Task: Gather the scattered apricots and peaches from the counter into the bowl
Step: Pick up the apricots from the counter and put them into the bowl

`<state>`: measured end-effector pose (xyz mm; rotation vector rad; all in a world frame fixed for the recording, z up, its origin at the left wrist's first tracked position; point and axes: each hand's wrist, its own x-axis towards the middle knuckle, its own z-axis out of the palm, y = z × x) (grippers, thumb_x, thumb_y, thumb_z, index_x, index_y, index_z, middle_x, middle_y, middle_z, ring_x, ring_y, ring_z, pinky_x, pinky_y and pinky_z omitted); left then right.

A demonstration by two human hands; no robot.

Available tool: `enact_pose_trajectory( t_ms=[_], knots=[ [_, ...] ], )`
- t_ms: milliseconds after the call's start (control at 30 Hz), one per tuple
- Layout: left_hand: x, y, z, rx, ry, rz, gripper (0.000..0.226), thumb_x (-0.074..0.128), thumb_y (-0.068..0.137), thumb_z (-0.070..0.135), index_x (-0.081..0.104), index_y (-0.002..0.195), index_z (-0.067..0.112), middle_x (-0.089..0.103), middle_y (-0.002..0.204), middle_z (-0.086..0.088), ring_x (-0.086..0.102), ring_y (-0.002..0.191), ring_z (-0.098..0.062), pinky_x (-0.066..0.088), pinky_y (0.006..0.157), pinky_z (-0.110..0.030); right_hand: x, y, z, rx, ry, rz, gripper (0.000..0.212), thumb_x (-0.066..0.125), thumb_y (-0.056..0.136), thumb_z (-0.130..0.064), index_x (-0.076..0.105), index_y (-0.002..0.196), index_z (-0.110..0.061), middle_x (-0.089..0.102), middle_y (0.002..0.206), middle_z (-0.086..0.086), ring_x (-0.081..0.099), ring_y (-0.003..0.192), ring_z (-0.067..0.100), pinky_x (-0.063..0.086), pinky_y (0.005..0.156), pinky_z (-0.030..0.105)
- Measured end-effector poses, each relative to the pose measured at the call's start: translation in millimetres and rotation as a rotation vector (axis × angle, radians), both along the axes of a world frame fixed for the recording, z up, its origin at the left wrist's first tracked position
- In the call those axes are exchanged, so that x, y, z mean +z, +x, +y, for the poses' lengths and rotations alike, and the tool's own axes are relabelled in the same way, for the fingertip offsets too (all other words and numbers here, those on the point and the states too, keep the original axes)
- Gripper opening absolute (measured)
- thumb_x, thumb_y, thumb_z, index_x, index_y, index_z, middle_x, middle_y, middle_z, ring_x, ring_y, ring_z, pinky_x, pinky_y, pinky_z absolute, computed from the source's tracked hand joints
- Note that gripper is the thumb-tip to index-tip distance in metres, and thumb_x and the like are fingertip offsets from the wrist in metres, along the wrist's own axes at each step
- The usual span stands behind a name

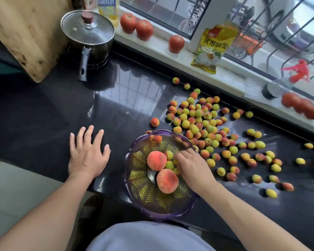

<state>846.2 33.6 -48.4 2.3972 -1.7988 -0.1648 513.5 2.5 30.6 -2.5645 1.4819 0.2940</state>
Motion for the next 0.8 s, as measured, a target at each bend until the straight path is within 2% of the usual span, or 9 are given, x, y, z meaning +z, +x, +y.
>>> enact_pose_trajectory(
  t_ms=[100,333,433,633,733,800],
  knots=[
    [0,1,0,0.0,0.005,-0.004,0.061,0.063,0.097,0.04,0.052,0.153,0.017,0.041,0.163,-0.018,0.028,0.154,-0.038,0.009,0.129,-0.059,0,0,-3,0.025,0.007,0.005,0.017,0.061,0.084,-0.006,0.063,0.099,-0.016,0.064,0.094,0.0,0.051,0.085,0.022,0.049,0.074,0.035],
    [-2,1,0,-0.01,-0.006,-0.011,0.062,0.066,0.096,0.039,0.053,0.152,0.016,0.043,0.162,-0.019,0.03,0.153,-0.04,0.012,0.127,-0.06,6,-3,-10,0.024,0.126,0.019,0.039,0.062,0.085,-0.002,0.063,0.119,-0.021,0.063,0.107,-0.002,0.053,0.095,0.021,0.049,0.083,0.033],
    [-2,1,-1,-0.017,-0.007,-0.011,0.062,0.066,0.095,0.039,0.054,0.151,0.015,0.044,0.161,-0.02,0.032,0.152,-0.04,0.013,0.127,-0.061,10,-1,-11,0.007,0.131,0.005,0.037,0.062,0.087,-0.002,0.064,0.118,-0.021,0.064,0.103,-0.001,0.057,0.095,0.021,0.049,0.081,0.03],
    [-5,2,-2,-0.029,-0.003,-0.018,0.068,0.042,0.092,0.048,0.055,0.15,0.015,0.045,0.159,-0.02,0.033,0.151,-0.041,0.014,0.127,-0.061,15,2,-14,-0.004,0.176,0.018,0.037,0.062,0.088,-0.002,0.063,0.119,-0.021,0.061,0.104,-0.001,0.057,0.094,0.021,0.049,0.076,0.027],
    [-7,3,-2,-0.036,-0.012,-0.023,0.068,0.041,0.092,0.048,0.056,0.149,0.014,0.045,0.159,-0.02,0.034,0.15,-0.041,0.015,0.127,-0.062,27,3,-25,-0.073,0.197,-0.027,0.049,0.064,0.084,0.003,0.063,0.125,-0.023,0.059,0.115,-0.003,0.061,0.099,0.024,0.056,0.076,0.035],
    [-8,3,-2,-0.033,-0.015,-0.028,0.067,0.041,0.092,0.047,0.057,0.149,0.015,0.046,0.159,-0.02,0.035,0.15,-0.041,0.016,0.127,-0.063,40,8,-46,-0.146,0.126,-0.129,0.036,0.064,0.087,0.0,0.068,0.116,-0.022,0.061,0.105,-0.003,0.061,0.092,0.023,0.055,0.073,0.039]
  ],
)
